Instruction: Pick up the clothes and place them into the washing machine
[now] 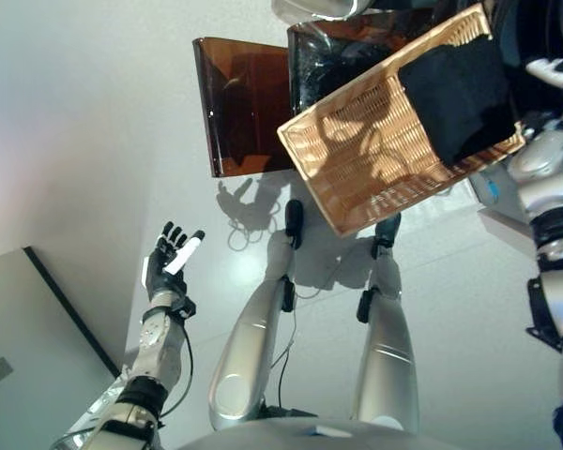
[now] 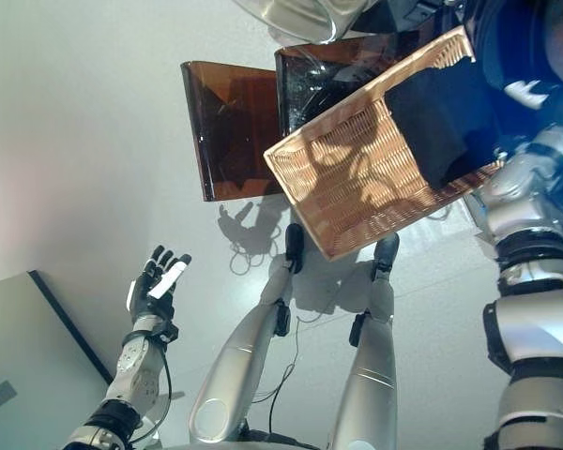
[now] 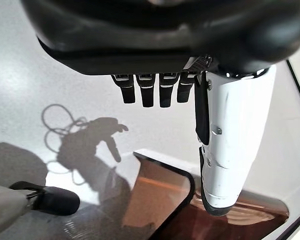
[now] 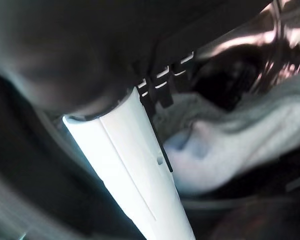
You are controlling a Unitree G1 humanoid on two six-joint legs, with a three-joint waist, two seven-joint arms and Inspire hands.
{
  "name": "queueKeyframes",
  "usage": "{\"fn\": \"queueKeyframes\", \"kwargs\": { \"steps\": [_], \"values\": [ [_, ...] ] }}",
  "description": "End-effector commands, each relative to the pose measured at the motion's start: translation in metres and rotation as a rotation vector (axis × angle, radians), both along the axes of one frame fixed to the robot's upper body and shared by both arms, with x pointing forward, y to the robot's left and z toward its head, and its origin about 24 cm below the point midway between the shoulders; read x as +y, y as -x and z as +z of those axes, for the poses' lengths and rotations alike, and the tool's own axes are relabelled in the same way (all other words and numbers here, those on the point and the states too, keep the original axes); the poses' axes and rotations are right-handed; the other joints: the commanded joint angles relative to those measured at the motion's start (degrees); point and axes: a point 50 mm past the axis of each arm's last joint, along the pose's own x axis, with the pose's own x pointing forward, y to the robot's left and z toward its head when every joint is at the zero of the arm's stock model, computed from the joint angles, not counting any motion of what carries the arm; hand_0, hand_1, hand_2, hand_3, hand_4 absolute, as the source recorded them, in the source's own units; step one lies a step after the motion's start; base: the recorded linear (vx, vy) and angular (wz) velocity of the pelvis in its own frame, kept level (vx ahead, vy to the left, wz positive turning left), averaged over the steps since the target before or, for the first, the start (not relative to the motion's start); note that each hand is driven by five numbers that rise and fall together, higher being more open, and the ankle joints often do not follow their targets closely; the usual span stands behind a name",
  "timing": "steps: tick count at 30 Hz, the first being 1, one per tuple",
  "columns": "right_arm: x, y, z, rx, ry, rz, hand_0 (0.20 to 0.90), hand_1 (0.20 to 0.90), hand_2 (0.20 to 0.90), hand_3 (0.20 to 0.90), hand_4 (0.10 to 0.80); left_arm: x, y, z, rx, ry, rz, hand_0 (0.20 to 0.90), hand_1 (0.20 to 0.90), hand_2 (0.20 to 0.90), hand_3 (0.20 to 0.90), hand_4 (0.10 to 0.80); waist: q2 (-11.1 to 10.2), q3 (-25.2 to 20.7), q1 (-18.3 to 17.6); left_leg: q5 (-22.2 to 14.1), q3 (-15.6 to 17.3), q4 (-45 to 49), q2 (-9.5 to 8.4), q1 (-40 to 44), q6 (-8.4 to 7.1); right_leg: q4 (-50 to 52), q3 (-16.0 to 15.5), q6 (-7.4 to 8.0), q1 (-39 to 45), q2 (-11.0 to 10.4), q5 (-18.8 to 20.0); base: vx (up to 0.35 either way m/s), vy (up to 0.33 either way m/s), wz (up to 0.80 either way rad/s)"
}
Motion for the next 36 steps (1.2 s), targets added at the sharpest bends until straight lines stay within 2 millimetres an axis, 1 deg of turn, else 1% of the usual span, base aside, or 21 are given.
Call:
{"fn": "queueKeyframes", "kwargs": {
  "steps": [1,4,5,6,7,8,9,11,14,15,18,20,22,24,26,27,28,30,31,33,36],
  "values": [
    [0.0,0.009,0.014,-0.04,0.155,0.017,0.9,0.9,0.9,0.9,0.8,0.025,0.017,-0.009,0.041,-0.053,0.086,0.9,0.9,0.9,0.9,0.8,0.6,-2.7,2.1,-1.9,0.9,-3.8,1.01,3.1,-5.75,-0.2,-2.4,0.08,3.0,2.8,-2.7,0.017,0.005,-0.04],
    [0.008,0.006,-0.002,0.036,0.216,0.041,0.9,0.9,0.9,0.9,0.8,0.027,0.019,-0.013,0.063,-0.058,0.095,0.9,0.9,0.9,0.9,0.8,-0.1,-2.9,1.7,-2.0,1.0,-3.8,1.1,3.7,-5.71,-0.9,-2.6,0.13,4.0,2.8,-2.6,0.002,0.002,-0.01],
    [0.008,0.006,-0.002,0.036,0.216,0.041,0.9,0.9,0.9,0.9,0.8,0.027,0.019,-0.013,0.062,-0.058,0.096,0.9,0.9,0.9,0.9,0.8,-0.1,-2.9,1.7,-1.8,1.0,-3.8,1.07,3.5,-5.7,-1.0,-2.6,0.11,3.8,2.7,-2.4,0.025,-0.002,-0.06],
    [0.014,0.004,-0.009,0.066,0.247,0.058,0.9,0.9,0.9,0.9,0.8,0.027,0.018,-0.012,0.057,-0.06,0.097,0.9,0.9,0.9,0.9,0.8,-0.5,-3.0,1.5,-1.9,1.0,-3.8,1.17,3.9,-5.67,-1.0,-2.7,0.08,4.4,2.9,-2.4,0.0,0.0,0.0],
    [0.014,0.004,-0.009,0.067,0.246,0.057,0.9,0.9,0.9,0.9,0.8,0.027,0.018,-0.012,0.058,-0.061,0.097,0.9,0.9,0.9,0.9,0.8,-0.5,-3.0,1.6,-1.9,1.0,-3.8,1.17,3.9,-5.67,-1.0,-2.7,0.08,4.4,2.9,-2.4,0.037,-0.007,0.0],
    [0.023,0.002,-0.016,0.095,0.283,0.083,0.9,0.9,0.9,0.9,0.8,0.028,0.019,-0.014,0.068,-0.065,0.107,0.9,0.9,0.9,0.9,0.8,-0.9,-3.0,1.4,-2.2,1.0,-3.8,1.29,4.5,-5.63,-1.0,-2.7,0.07,5.0,2.9,-2.6,0.0,0.0,0.0],
    [0.023,0.002,-0.015,0.095,0.283,0.083,0.9,0.9,0.9,0.9,0.8,0.028,0.019,-0.014,0.067,-0.065,0.107,0.9,0.9,0.9,0.9,0.8,-1.0,-3.0,1.4,-2.0,1.0,-3.8,1.26,4.3,-5.61,-1.1,-2.7,0.06,4.9,2.9,-2.4,0.0,0.0,0.0],
    [0.034,-0.003,-0.028,0.134,0.268,0.134,0.9,0.9,0.9,0.9,0.8,0.027,0.019,-0.014,0.064,-0.06,0.11,0.9,0.9,0.9,0.9,0.8,-1.3,-3.1,1.5,-2.3,0.8,-3.8,1.23,5.0,-5.54,-1.2,-2.8,-0.03,5.9,3.1,-2.7,0.021,0.0,0.0],
    [0.047,-0.008,-0.041,0.22,0.344,0.181,0.9,0.9,0.9,0.9,0.8,0.027,0.02,-0.016,0.078,-0.058,0.121,0.9,0.9,0.9,0.9,0.8,-1.9,-3.4,1.3,-2.3,0.7,-3.8,1.27,5.4,-5.51,-1.7,-3.0,-0.04,6.6,3.1,-2.5,0.029,0.002,-0.03],
    [0.05,-0.01,-0.044,0.245,0.366,0.191,0.9,0.9,0.9,0.9,0.8,0.028,0.02,-0.016,0.075,-0.059,0.12,0.9,0.9,0.9,0.9,0.8,-2.0,-3.4,1.3,-2.6,0.7,-3.8,1.33,5.8,-5.58,-1.7,-3.1,-0.05,7.0,3.1,-2.8,0.019,-0.006,-0.04],
    [0.06,-0.015,-0.052,0.289,0.361,0.226,0.9,0.9,0.9,0.9,0.8,0.028,0.019,-0.016,0.08,-0.062,0.122,0.9,0.9,0.9,0.9,0.8,-2.6,-3.5,1.2,-2.4,0.5,-3.8,1.34,5.9,-5.61,-1.9,-3.3,-0.1,7.1,3.2,-2.6,0.0,0.0,0.0],
    [0.067,-0.018,-0.053,0.318,0.412,0.241,0.9,0.9,0.9,0.9,0.8,0.028,0.019,-0.017,0.085,-0.06,0.129,0.9,0.9,0.9,0.9,0.8,-2.8,-3.3,1.3,-2.7,0.4,-3.8,1.4,6.3,-5.68,-1.9,-3.4,-0.12,7.5,3.3,-2.8,0.0,0.0,0.0],
    [0.069,-0.022,-0.051,0.371,0.496,0.221,0.9,0.9,0.9,0.9,0.8,0.027,0.018,-0.016,0.077,-0.06,0.123,0.9,0.9,0.9,0.9,0.8,-2.9,-3.1,1.5,-2.7,0.4,-3.8,1.36,6.3,-5.76,-2.1,-3.6,-0.11,7.5,3.2,-2.7,0.0,0.0,0.0],
    [0.071,-0.026,-0.047,0.416,0.572,0.195,0.9,0.9,0.9,0.9,0.8,0.027,0.017,-0.015,0.069,-0.059,0.121,0.9,0.9,0.9,0.9,0.8,-2.8,-2.9,1.7,-2.7,0.1,-3.8,1.25,6.3,-5.87,-2.2,-3.6,-0.16,7.6,3.2,-2.6,0.0,0.0,0.0],
    [0.072,-0.029,-0.041,0.43,0.617,0.17,0.9,0.9,0.9,0.9,0.8,0.027,0.016,-0.012,0.056,-0.059,0.117,0.9,0.9,0.9,0.9,0.8,-2.8,-2.9,1.8,-2.5,-0.1,-3.8,1.19,5.9,-5.92,-2.4,-3.7,-0.18,7.3,3.1,-2.4,0.0,0.0,0.0],
    [0.072,-0.029,-0.041,0.43,0.617,0.17,0.9,0.9,0.9,0.9,0.8,0.027,0.016,-0.012,0.056,-0.059,0.118,0.9,0.9,0.9,0.9,0.8,-2.8,-2.9,1.8,-2.5,-0.1,-3.8,1.19,5.9,-5.92,-2.4,-3.7,-0.18,7.3,3.1,-2.4,0.0,0.0,0.0],
    [0.075,-0.032,-0.035,0.447,0.675,0.161,0.9,0.9,0.9,0.9,0.8,0.029,0.014,-0.01,0.046,-0.062,0.115,0.9,0.9,0.9,0.9,0.8,-2.9,-2.6,2.1,-2.3,-0.2,-3.8,1.18,5.6,-5.95,-2.4,-3.6,-0.15,7.0,3.1,-2.4,0.0,0.0,0.0],
    [0.073,-0.033,-0.034,0.471,0.689,0.142,0.9,0.9,0.9,0.9,0.8,0.029,0.014,-0.009,0.04,-0.062,0.117,0.9,0.9,0.9,0.9,0.8,-2.8,-2.3,2.3,-2.2,-0.3,-3.8,1.14,5.3,-5.95,-2.4,-3.7,-0.14,6.8,3.1,-2.3,0.0,0.0,0.0],
    [0.074,-0.036,-0.028,0.481,0.7,0.13,0.9,0.9,0.9,0.9,0.8,0.03,0.011,-0.004,0.008,-0.05,0.123,0.9,0.9,0.9,0.9,0.8,-2.6,-1.9,2.5,-2.1,-0.3,-3.8,1.08,5.0,-5.99,-2.3,-3.8,-0.12,6.3,3.0,-2.2,0.0,0.0,0.0],
    [0.076,-0.037,-0.024,0.485,0.723,0.13,0.9,0.9,0.9,0.9,0.8,0.03,0.007,0.005,-0.048,-0.026,0.128,0.9,0.9,0.9,0.9,0.8,-2.5,-1.4,2.4,-2.0,-0.5,-3.8,1.03,4.6,-6.03,-2.3,-3.9,-0.08,5.9,2.8,-2.0,-0.001,0.003,0.03],
    [0.069,-0.036,-0.021,0.499,0.721,0.095,0.9,0.9,0.9,0.9,0.8,0.028,0.001,0.021,-0.134,0.0,0.122,0.9,0.9,0.9,0.9,0.8,-2.1,-0.8,2.5,-1.8,-0.8,-3.8,0.85,3.9,-6.13,-2.3,-4.1,-0.05,5.4,2.7,-1.8,-0.008,0.0,0.11]
  ]
}}
